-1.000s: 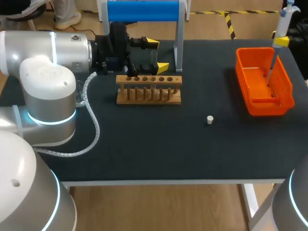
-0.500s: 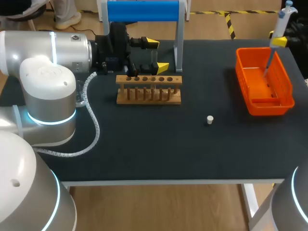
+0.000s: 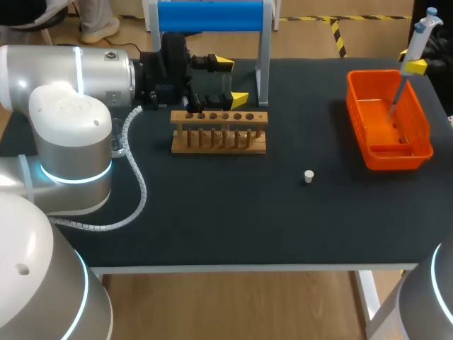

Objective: Invert the test tube, pick up the pipette, mount the tip to pipette, aspirate from beaker and dispense into the tube, eject the tip, return the pipette, and cap with the stopper.

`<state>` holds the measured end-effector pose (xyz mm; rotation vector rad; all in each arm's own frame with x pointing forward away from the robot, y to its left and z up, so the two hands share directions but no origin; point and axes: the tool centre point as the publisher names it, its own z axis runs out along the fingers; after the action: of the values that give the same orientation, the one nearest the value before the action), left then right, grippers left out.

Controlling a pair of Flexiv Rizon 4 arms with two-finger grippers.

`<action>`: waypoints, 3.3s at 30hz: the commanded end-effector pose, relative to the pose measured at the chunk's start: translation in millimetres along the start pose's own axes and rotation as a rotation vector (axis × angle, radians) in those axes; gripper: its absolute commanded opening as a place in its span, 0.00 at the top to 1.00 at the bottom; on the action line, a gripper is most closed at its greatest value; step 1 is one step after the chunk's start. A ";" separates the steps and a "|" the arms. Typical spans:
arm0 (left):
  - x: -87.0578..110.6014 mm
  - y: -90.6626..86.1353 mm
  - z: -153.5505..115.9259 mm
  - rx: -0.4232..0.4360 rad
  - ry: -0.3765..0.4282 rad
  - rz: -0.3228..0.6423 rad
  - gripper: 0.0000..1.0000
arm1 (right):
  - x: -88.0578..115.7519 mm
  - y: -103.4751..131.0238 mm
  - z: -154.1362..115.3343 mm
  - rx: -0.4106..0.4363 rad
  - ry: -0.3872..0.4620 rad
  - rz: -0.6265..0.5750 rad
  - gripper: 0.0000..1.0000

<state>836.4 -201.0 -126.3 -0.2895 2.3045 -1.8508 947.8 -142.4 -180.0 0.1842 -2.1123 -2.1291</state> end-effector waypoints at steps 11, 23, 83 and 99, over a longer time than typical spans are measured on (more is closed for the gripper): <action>-0.3 -0.2 -1.2 -0.001 0.002 0.000 0.00 | -1.6 -1.6 -2.3 -0.004 0.035 -0.012 1.00; -0.3 -0.2 -1.2 -0.001 0.002 0.000 0.00 | -1.6 -1.6 -2.3 -0.004 0.035 -0.012 1.00; -7.9 -124.8 235.4 -0.090 0.144 0.059 0.00 | -1.6 -1.6 -2.3 -0.004 0.035 -0.012 1.00; -7.9 -124.8 235.4 -0.090 0.144 0.059 1.00 | -1.6 -1.6 -2.3 -0.004 0.035 -0.012 1.00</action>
<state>909.3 -447.7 -54.9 -0.1019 2.4654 -1.7974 947.8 -142.8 -181.3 0.2257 -2.0955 -2.1247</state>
